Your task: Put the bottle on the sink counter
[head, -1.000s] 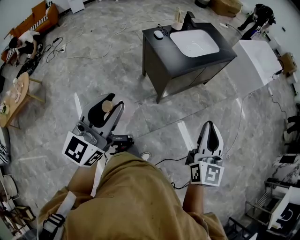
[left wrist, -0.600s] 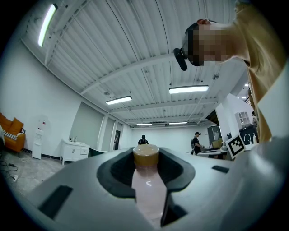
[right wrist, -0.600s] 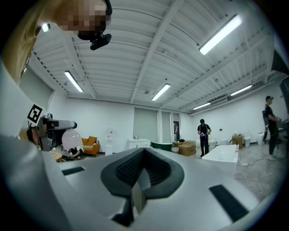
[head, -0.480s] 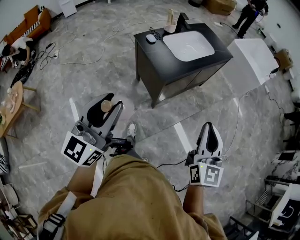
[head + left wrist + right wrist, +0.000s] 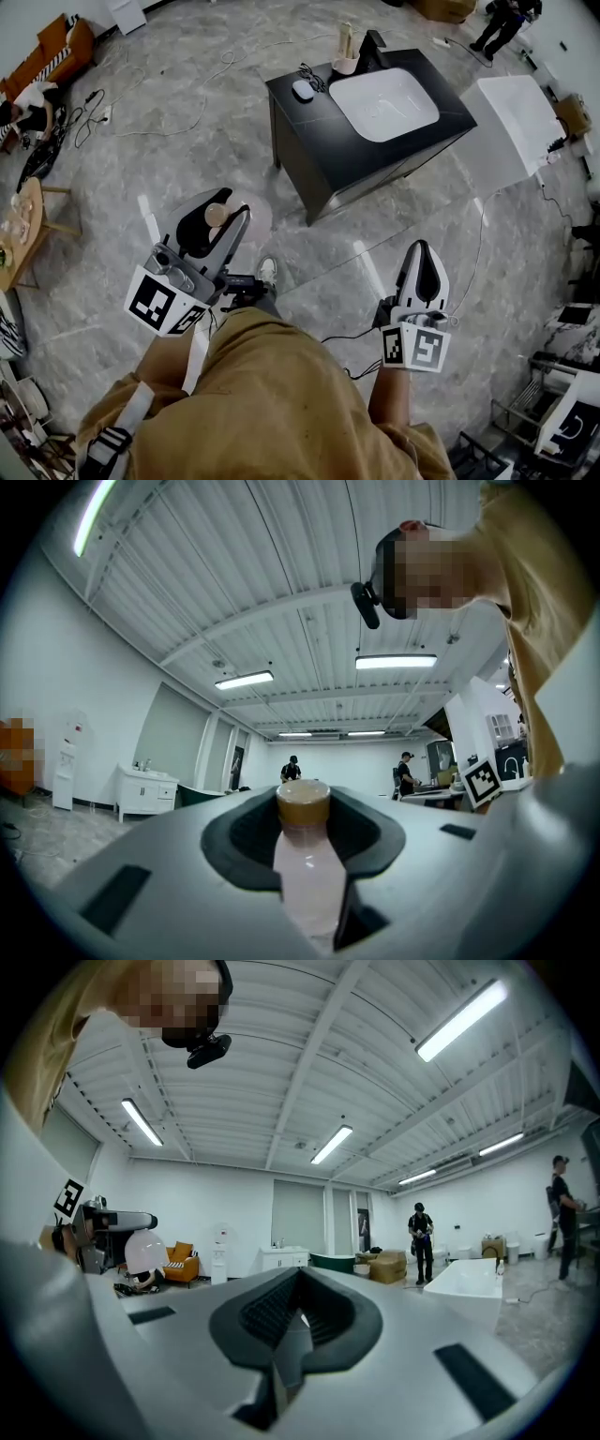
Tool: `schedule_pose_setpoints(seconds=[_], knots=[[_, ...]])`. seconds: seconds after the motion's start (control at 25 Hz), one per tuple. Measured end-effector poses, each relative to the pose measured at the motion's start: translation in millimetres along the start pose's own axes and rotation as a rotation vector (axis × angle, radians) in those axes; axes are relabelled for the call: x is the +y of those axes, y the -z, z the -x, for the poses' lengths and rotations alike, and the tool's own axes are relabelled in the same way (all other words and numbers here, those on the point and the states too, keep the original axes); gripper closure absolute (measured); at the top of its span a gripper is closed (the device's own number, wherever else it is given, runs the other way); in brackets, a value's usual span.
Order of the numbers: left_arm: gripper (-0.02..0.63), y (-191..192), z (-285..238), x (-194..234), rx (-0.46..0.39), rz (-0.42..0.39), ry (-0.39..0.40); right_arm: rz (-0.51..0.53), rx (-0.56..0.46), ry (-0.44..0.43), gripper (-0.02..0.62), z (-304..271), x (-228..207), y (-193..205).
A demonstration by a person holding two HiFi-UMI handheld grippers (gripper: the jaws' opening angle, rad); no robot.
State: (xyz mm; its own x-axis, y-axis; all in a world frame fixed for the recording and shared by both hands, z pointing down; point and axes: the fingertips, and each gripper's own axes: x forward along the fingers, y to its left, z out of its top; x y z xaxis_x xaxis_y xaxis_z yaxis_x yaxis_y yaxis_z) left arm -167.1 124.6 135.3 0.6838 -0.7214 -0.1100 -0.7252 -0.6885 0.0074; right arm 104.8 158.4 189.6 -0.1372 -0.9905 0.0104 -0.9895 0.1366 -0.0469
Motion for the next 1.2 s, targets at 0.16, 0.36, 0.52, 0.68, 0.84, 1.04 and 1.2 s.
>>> schedule_pose_setpoints(seconds=[0.16,0.36,0.52,0.68,0.84,1.04,1.2], knots=[[0.48,-1.9,-22.6,26.9,0.006,0.004,0.033,0.007,0.004,0.029,0.591,-27.5,4.0,-6.6],[0.48,0.2,-49.3,55.0,0.005,0.019,0.079,0.026,0.016,0.074,0.591,-52.9,5.8,-13.2],[0.48,2.9,-69.5,71.6,0.003,0.032,0.114,0.043,0.019,0.108,0.591,-72.3,2.7,-19.0],[0.48,6.3,-84.3,84.9,0.003,0.052,0.145,0.045,0.025,0.142,0.591,-86.2,0.9,-21.4],[0.48,8.4,-100.5,94.0,0.0,0.062,0.17,0.049,0.031,0.164,0.591,-97.2,-2.5,-22.2],[0.48,12.5,-116.4,96.6,0.001,0.06,0.176,0.051,0.025,0.171,0.591,-107.9,-11.4,-23.6],[0.48,19.0,-131.4,91.1,0.008,0.048,0.16,0.055,0.02,0.14,0.591,-126.5,-23.0,-27.4]])
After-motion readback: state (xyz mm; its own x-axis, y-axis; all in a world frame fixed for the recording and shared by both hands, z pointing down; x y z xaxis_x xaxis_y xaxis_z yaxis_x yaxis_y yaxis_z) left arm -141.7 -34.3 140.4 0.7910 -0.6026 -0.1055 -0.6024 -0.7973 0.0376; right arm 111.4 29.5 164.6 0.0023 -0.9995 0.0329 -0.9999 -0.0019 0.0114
